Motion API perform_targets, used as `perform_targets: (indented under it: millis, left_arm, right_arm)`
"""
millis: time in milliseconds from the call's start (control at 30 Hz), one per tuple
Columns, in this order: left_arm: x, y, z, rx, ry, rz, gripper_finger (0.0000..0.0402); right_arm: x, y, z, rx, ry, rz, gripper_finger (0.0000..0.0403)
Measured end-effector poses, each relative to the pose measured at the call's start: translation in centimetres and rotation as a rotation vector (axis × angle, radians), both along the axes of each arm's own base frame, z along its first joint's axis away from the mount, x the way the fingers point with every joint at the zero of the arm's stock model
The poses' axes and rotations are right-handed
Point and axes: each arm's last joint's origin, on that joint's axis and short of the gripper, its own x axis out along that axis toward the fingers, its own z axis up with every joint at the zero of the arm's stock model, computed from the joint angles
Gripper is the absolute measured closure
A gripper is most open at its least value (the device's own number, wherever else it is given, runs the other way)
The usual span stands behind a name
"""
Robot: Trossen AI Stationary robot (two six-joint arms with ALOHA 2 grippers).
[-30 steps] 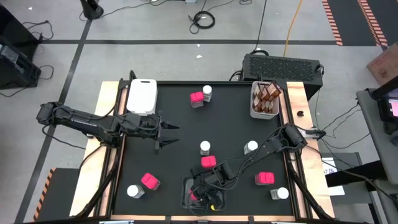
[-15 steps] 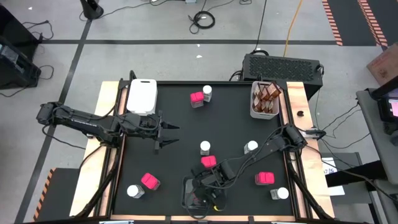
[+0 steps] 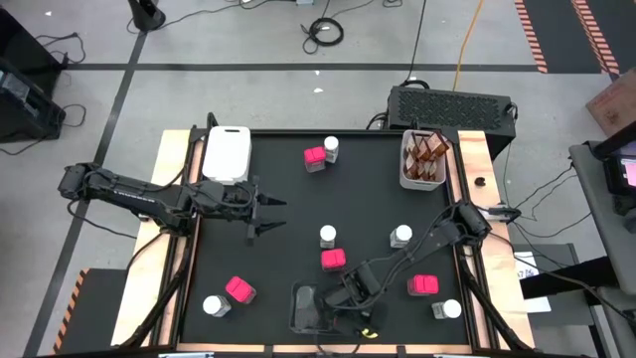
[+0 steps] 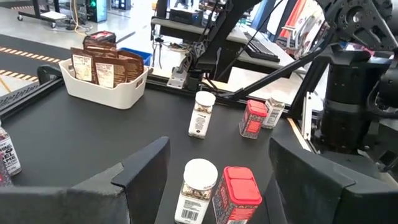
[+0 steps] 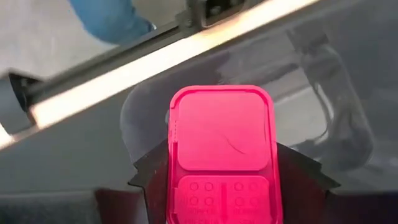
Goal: Sort spices by type
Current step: Put the red seasoning can into the black bin
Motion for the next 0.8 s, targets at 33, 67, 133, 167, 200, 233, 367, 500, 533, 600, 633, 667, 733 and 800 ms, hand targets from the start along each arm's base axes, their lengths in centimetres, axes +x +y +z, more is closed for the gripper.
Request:
perform_targets:
  millis: [33, 67, 133, 167, 200, 233, 367, 500, 533, 600, 633, 667, 733, 800]
  left_arm:
    - [0.0, 0.0, 0.0, 0.0, -0.004, 0.003, 0.0125]
    - [0.0, 0.0, 0.0, 0.0, -0.004, 0.005, 0.0125]
    - [0.0, 0.0, 0.0, 0.001, -0.002, 0.01, 0.0125]
    - [0.0, 0.0, 0.0, 0.001, -0.002, 0.011, 0.0125]
    - [0.0, 0.0, 0.0, 0.001, -0.002, 0.011, 0.0125]
    - [0.0, 0.0, 0.0, 0.001, -0.002, 0.011, 0.0125]
    - [0.0, 0.0, 0.0, 0.001, -0.001, 0.012, 0.0125]
    - [0.0, 0.0, 0.0, 0.001, -0.001, 0.012, 0.0125]
    - [0.0, 0.0, 0.0, 0.001, -0.001, 0.012, 0.0125]
    - [0.0, 0.0, 0.0, 0.0, -0.001, 0.012, 0.0125]
    - [0.0, 0.0, 0.0, 0.001, -0.001, 0.012, 0.0125]
    - [0.0, 0.0, 0.0, 0.001, -0.001, 0.012, 0.0125]
    - [0.0, 0.0, 0.0, 0.001, 0.0, 0.012, 0.0125]
    - [0.0, 0.0, 0.0, 0.001, 0.003, 0.012, 0.0125]
  right_arm:
    - [-0.1, 0.1, 0.0, -0.007, -0.014, 0.037, 0.019]
    - [-0.1, 0.2, 0.0, -0.012, -0.026, 0.07, 0.019]
    - [-0.3, 0.5, 0.0, -0.021, -0.046, 0.125, 0.0189]
    - [-0.3, 0.6, 0.0, -0.025, -0.052, 0.147, 0.0189]
    - [-0.4, 0.7, 0.0, -0.029, -0.058, 0.171, 0.0189]
    - [-0.5, 0.8, 0.0, -0.035, -0.065, 0.198, 0.0189]
    - [-0.8, 1.2, 0.0, -0.055, -0.098, 0.308, 0.0188]
    - [-0.9, 1.4, -0.4, -0.07, -0.111, 0.374, 0.0188]
    - [-0.9, 1.4, -0.6, -0.072, -0.104, 0.376, 0.0188]
    - [-0.8, 1.5, -1.2, -0.063, -0.082, 0.37, 0.0188]
    - [-0.7, 1.6, -1.3, -0.058, -0.074, 0.362, 0.0188]
    - [-0.7, 1.6, -1.5, -0.056, -0.067, 0.358, 0.0188]
    - [-0.8, 1.6, -1.5, -0.059, -0.063, 0.357, 0.0188]
    - [-0.7, 1.6, -1.5, -0.06, -0.068, 0.357, 0.0188]
